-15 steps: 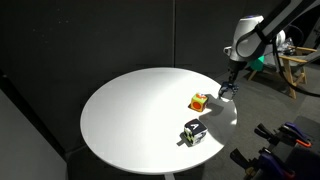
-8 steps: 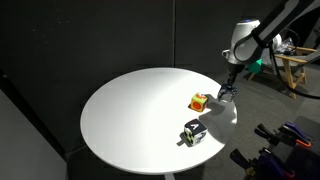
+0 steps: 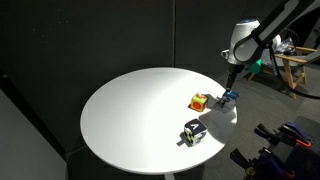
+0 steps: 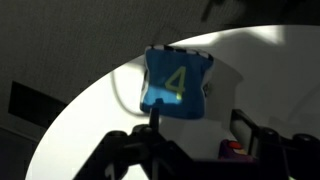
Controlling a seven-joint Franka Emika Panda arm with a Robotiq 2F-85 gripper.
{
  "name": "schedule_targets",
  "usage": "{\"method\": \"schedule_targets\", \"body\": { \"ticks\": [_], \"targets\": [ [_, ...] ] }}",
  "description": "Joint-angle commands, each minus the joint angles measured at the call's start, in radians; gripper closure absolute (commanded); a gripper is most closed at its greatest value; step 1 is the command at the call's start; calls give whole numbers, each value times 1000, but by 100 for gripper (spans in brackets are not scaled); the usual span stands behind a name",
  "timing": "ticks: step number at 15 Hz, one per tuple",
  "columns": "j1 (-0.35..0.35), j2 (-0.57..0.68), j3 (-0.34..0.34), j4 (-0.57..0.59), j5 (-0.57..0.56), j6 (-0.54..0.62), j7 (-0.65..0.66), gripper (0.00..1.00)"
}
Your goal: Pick up the block with a number image and move it to the right of the table and then pick it up again and move it back to its original position
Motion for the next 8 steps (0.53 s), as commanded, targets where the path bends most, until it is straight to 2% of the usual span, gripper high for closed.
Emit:
{"method": "schedule_targets", "body": {
  "ticks": [1,5,8],
  "targets": [
    [-15,10,12,18,-30,9,34,0],
    [-7,-9,6,5,-36,-1,63,0],
    [8,-39,-8,-17,-65,-8,141,0]
  ]
}}
